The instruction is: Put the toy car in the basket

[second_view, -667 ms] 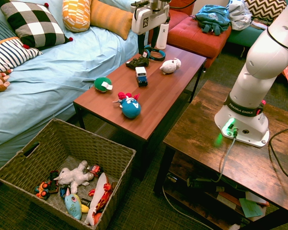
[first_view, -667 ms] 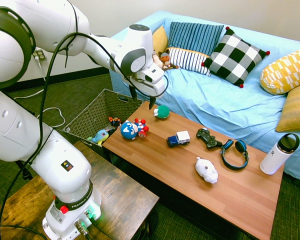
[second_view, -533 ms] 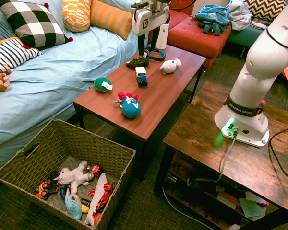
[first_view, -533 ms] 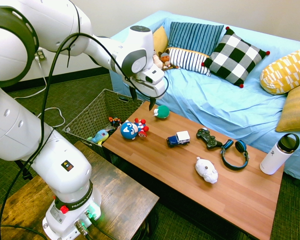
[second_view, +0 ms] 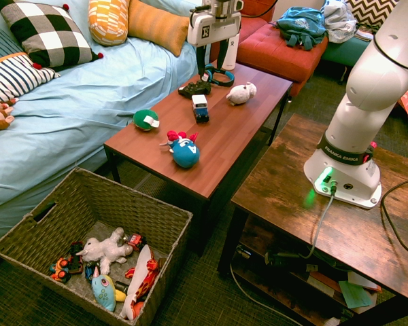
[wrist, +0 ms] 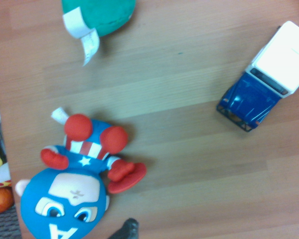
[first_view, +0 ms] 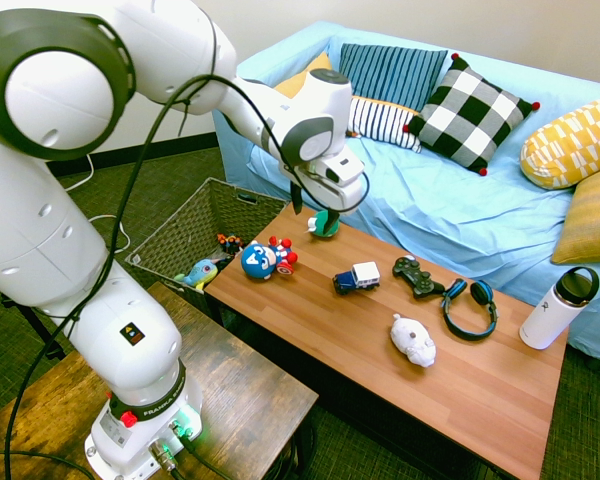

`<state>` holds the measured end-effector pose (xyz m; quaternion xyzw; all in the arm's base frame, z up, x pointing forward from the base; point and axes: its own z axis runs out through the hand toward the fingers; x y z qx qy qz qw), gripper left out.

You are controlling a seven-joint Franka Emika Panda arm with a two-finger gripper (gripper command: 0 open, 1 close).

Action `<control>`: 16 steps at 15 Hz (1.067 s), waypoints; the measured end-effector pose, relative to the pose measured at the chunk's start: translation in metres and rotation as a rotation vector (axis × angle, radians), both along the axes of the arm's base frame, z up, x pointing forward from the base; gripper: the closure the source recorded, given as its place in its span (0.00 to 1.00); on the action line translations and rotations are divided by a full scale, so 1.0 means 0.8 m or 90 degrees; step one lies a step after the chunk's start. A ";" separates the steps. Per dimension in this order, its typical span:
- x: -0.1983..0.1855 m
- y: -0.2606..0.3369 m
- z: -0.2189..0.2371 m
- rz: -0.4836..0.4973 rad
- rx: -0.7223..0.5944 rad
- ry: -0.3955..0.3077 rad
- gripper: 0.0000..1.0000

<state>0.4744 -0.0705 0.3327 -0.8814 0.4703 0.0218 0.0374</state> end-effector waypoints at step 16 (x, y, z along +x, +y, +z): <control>0.131 -0.130 -0.201 -0.117 0.077 0.166 0.00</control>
